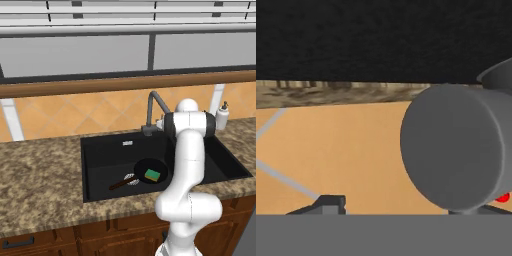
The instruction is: Pick the pan and sponge and place them into the sink. Then turn on the water.
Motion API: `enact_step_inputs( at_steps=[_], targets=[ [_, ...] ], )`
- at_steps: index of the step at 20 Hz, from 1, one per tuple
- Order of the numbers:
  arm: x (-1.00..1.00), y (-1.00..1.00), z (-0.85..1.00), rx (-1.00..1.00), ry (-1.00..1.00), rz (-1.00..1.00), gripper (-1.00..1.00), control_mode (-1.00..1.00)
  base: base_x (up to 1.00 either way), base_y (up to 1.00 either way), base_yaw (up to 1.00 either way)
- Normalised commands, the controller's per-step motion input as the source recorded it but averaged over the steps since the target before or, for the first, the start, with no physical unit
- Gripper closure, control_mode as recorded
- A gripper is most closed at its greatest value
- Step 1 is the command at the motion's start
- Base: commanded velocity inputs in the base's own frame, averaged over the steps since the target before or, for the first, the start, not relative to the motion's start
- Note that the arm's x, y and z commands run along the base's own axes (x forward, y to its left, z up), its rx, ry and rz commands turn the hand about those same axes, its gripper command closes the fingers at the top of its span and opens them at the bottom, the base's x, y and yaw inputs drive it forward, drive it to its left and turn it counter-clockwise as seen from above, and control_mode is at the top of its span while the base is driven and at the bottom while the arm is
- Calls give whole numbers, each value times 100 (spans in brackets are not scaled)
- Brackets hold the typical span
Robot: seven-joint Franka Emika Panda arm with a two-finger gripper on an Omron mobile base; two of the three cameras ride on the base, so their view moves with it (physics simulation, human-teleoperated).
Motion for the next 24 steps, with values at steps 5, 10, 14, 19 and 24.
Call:
enact_step_inputs(
  at_steps=[5,10,14,19,24],
  targets=[
    [37,0,-30,0,-2,0,-100,-100,0,0,0],
    [33,0,-24,0,-2,0,-100,-100,0,0,0],
    [33,-1,-25,0,0,0,100,-100,0,0,0],
    [23,-22,-22,2,-1,0,100,-100,0,0,0],
    [21,-36,-26,5,-1,0,100,-100,0,0,0]
  ],
)
